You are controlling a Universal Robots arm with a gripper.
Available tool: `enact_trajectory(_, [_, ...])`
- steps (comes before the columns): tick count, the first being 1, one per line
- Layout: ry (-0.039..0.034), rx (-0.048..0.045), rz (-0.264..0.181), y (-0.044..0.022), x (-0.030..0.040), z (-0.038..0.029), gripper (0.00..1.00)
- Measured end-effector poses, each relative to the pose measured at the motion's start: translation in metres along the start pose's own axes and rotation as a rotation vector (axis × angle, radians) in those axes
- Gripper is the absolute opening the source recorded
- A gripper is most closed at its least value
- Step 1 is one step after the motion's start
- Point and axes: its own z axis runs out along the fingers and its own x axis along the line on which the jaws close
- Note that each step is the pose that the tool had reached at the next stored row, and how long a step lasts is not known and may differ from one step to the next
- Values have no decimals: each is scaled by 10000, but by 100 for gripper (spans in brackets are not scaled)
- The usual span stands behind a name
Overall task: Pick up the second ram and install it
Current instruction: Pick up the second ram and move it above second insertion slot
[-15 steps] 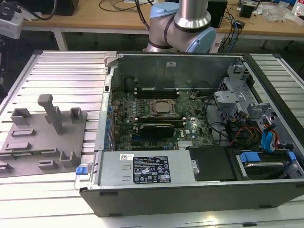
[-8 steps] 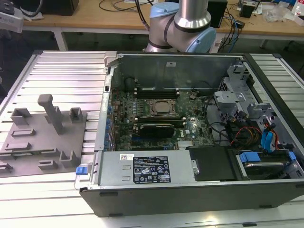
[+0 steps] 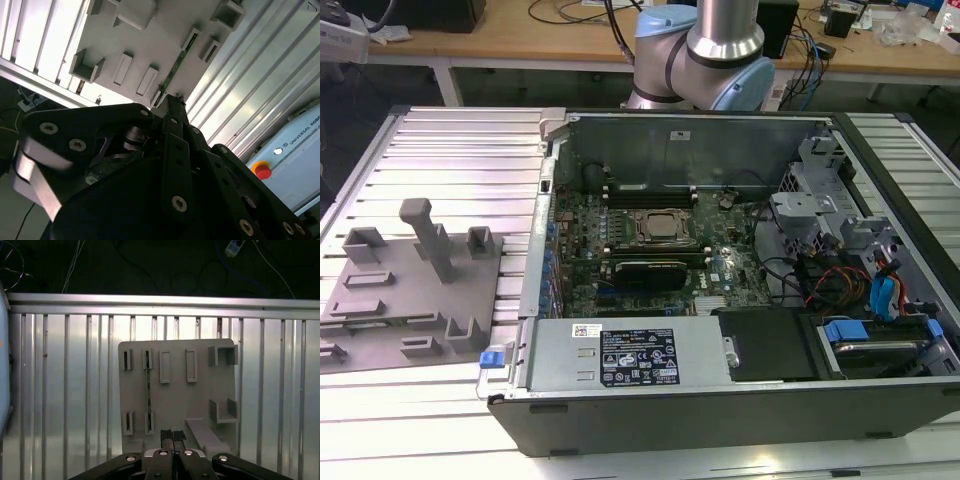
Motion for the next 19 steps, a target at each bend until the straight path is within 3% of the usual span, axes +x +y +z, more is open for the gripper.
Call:
enact_trajectory(2, [1,0,0,0,0,0,11])
enact_trajectory(6, [0,1,-1,0,0,0,36])
enact_trajectory(9, [0,1,-1,-1,0,8,36])
enact_trajectory(19, [2,-1,-2,23,37,138,36])
